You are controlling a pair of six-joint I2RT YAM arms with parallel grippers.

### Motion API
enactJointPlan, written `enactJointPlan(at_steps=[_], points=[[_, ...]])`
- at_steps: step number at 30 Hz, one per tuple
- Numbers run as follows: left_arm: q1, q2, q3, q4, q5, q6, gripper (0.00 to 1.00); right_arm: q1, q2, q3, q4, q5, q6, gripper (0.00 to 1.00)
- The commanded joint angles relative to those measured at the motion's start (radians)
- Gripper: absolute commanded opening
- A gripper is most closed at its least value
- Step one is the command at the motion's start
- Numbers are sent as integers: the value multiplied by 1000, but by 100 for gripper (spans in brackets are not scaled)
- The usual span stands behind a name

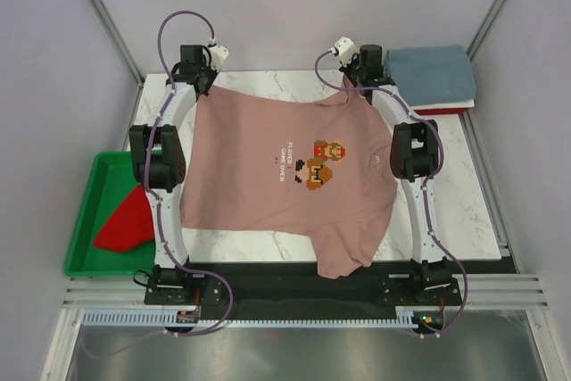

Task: Fold and stack the t-shirts
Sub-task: Flatten the tshirt out

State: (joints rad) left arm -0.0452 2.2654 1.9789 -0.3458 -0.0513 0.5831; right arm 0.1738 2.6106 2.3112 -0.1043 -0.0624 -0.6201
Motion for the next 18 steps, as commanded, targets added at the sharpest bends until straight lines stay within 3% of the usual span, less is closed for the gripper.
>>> enactJointPlan(at_steps=[1,8,18], points=[[10,17,78,1,-2,-6,2,-13,-27,51,29,-7,39,0],[16,-56,48,-22,47,-29,2,-13,-289,-232,-6,-34,45,0],[38,-154,-69,-24,114,-55,2,-14,-582,-493,-101,-63,54,0]])
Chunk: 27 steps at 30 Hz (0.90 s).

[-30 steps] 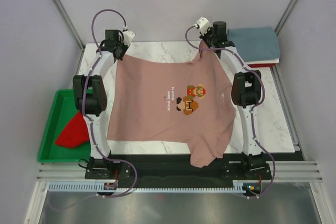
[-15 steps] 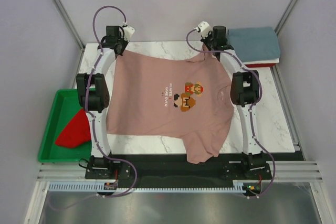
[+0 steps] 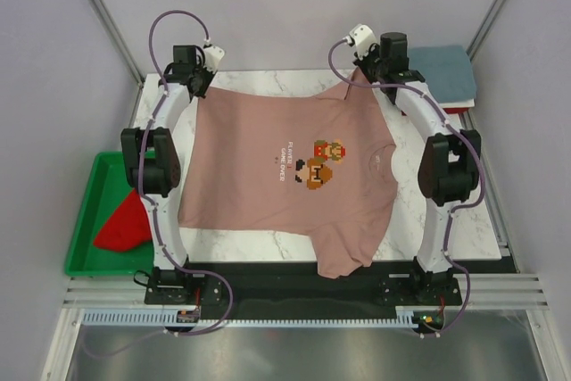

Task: Fold and stack the t-shirts
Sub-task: Flatten the tshirt out, then fold the tshirt

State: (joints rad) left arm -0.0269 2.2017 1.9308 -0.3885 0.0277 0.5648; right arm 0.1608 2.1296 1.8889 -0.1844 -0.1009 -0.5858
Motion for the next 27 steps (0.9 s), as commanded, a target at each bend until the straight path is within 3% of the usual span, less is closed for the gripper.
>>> enactJointPlan(at_steps=[1,27], points=[[22,-97,-30,19,40,-40,2,0,-120,-89,-35,-28,23,0],[97,-347,-381,65,158,-85,2,3,-614,-573,-188,-77,116,0]])
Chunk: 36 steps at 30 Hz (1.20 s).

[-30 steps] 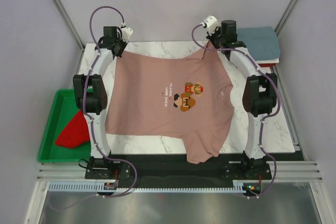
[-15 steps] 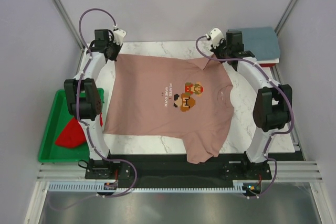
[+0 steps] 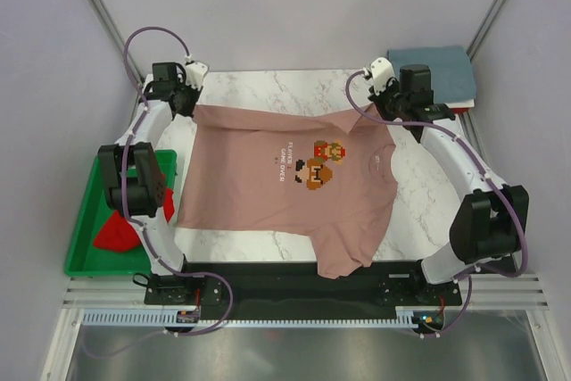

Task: Fold and stack the t-shirts
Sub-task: Fold the tshirt

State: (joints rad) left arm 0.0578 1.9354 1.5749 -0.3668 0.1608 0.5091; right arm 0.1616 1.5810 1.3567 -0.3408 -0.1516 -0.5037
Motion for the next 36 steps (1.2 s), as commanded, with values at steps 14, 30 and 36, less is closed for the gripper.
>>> enactJointPlan(at_steps=[14,30,36], points=[[27,-214,-226,62,26,-11,2,26,-283,-248,-115,-89,79,0],[36,-406,-431,109,0,-52,24,33,-475,-309,-368,-220,8,27],[34,-216,-205,46,19,-87,34,30,-279,-254,-224,-141,4,33]])
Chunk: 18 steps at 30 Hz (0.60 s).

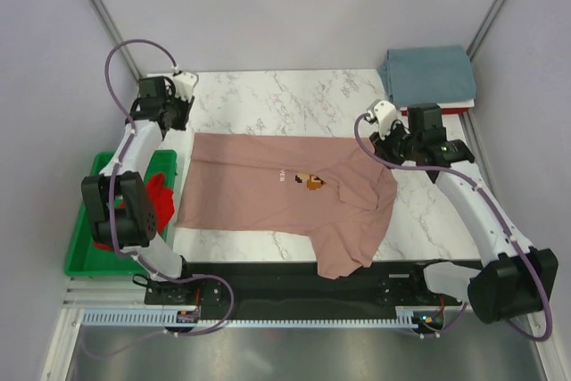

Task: Fold and stack the t-shirts
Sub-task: Fold the tshirt

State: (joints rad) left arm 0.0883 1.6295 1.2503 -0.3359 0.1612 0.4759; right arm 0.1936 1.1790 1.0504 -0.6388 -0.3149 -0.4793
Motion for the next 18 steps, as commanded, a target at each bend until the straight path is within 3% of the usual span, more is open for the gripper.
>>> enactJointPlan(at_steps=[1,8,18], points=[[4,125,153,2,18,-62,35,-5,161,66,89,23,-28,32],[5,410,470,-216,70,-59,45,-59,453,183,165,76,-74,36],[7,569,589,-270,37,-105,67,-175,743,413,163,82,-74,39]])
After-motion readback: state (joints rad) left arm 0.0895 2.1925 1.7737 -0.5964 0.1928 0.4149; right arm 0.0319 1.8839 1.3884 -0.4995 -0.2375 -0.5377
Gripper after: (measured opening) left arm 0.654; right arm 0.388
